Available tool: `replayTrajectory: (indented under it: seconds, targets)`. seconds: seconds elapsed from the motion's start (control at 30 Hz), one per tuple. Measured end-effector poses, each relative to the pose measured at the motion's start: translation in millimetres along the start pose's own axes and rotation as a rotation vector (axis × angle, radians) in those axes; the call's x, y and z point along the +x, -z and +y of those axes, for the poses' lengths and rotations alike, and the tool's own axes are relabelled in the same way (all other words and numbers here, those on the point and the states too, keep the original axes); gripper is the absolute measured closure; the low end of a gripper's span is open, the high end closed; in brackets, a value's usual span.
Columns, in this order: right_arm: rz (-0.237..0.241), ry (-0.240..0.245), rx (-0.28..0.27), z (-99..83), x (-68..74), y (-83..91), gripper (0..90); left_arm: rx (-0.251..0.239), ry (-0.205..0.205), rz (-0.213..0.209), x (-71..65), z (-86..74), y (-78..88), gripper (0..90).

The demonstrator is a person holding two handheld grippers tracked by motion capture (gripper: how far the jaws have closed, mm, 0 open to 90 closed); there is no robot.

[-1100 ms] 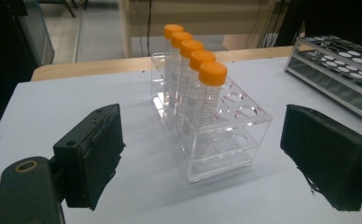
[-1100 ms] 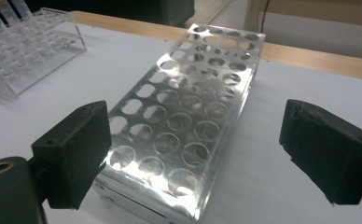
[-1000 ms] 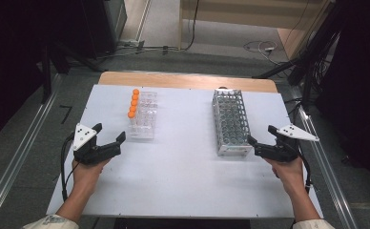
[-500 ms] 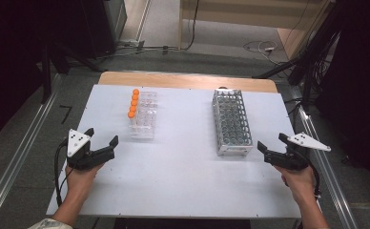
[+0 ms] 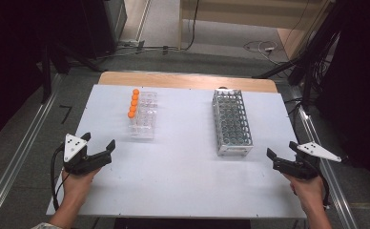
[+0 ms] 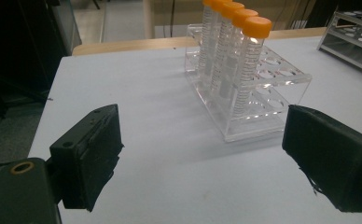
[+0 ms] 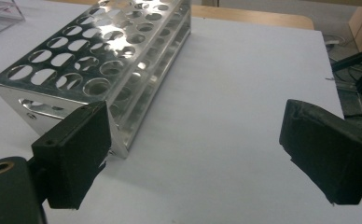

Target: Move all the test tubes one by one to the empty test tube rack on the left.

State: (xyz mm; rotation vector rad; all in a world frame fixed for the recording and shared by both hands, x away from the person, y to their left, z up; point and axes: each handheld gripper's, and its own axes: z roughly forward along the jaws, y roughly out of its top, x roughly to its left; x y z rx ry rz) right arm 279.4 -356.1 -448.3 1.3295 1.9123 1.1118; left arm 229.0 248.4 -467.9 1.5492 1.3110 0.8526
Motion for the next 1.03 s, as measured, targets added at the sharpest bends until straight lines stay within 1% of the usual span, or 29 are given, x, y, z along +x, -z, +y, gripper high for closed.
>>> replayTrajectory:
  seconds: [0.13,0.27,0.4,0.67,0.87,1.03]
  targets:
    - [-0.021,-0.012,0.003,-4.9,-6.0,4.7,7.7,-0.001,0.002,0.006,1.0,-1.9,3.4,12.1]
    - [-0.034,-0.026,0.006,-9.3,-12.2,8.7,7.7,-0.004,0.013,0.020,3.5,-4.1,8.1,12.1]
    - [-0.050,-0.035,0.010,-13.3,-17.3,11.6,7.7,0.003,0.025,0.033,7.1,-8.0,11.7,12.1]
    - [-0.064,-0.050,0.015,-17.7,-21.6,15.4,7.8,0.009,0.033,0.050,12.9,-13.0,17.0,12.1]
    - [-0.071,-0.056,0.016,-19.8,-24.1,17.4,7.7,0.015,0.036,0.058,14.5,-14.9,16.6,12.2]
    - [-0.081,-0.063,0.015,-21.9,-26.6,19.2,7.8,0.040,0.025,0.059,14.1,-17.7,12.5,12.1]
